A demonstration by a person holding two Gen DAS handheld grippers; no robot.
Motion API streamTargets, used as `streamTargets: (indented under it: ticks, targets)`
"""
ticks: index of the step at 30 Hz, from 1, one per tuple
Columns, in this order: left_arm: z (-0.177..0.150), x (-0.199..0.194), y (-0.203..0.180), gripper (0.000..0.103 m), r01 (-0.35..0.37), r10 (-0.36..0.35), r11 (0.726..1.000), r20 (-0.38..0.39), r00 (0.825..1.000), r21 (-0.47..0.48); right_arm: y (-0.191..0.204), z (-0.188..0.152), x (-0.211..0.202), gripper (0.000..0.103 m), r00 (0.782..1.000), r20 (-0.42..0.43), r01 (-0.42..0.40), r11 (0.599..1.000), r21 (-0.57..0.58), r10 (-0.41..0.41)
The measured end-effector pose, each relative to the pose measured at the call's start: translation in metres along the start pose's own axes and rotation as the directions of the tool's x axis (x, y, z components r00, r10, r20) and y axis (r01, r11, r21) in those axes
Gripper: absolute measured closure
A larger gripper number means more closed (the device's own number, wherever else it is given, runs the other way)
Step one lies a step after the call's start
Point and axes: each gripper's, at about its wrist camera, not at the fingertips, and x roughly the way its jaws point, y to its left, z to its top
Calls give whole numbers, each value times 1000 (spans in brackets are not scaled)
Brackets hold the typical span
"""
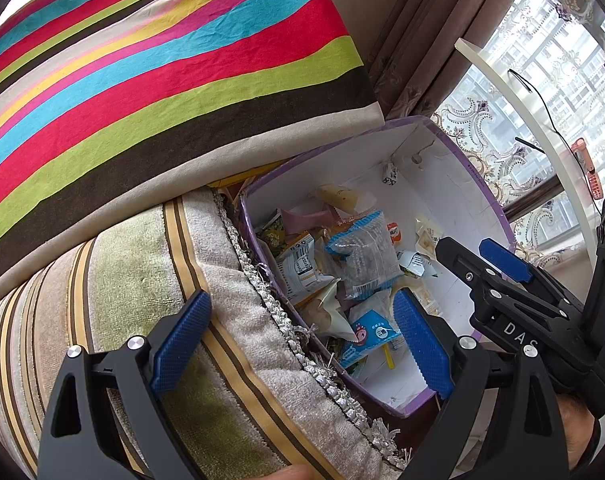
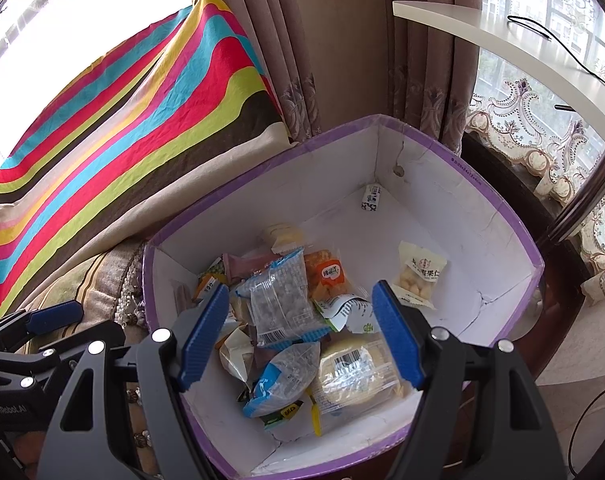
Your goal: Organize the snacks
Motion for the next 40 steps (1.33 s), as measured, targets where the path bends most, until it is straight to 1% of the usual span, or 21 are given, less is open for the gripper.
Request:
streamTargets:
  ticks: [23,28,30,31,32,35,36,38,40]
  targets:
    - [0,0,1,14,1,-1,1000,1,1000,3,0,-1,2,29,1000,-4,-2,1000,1,2]
    - [4,3,-5,14,-21,21,1000,4,1000,13,-3,-3,2,29,1000,-9,4,1000,6,-4]
    - [8,5,-8,13,-14,14,1000,1,1000,19,-4,-3,1,29,1000,-12,12,1000,6,-12]
    - [9,6,-8,7,0,0,1000,-2,1000,17,-4,-2,-1,29,1000,-12,16,1000,3,-16]
    - [10,4,-6,5,25,-25,1000,-2,1000,5,-2,-2,-3,29,1000,-11,21,1000,-4,-21]
    - [14,-13,6,4,54,-52,997,31,998,-49,13,2,-14,28,1000,2,15,999,-43,-15]
    - [14,-19,12,4,44,-42,997,40,998,-57,22,3,-18,26,1000,6,4,998,-64,-3]
    - [13,-37,31,4,-4,9,997,68,998,-78,49,5,-26,25,999,11,-36,992,-122,37]
    - [6,-58,57,4,-47,61,991,109,992,-125,85,5,-33,24,997,15,-77,979,-191,82]
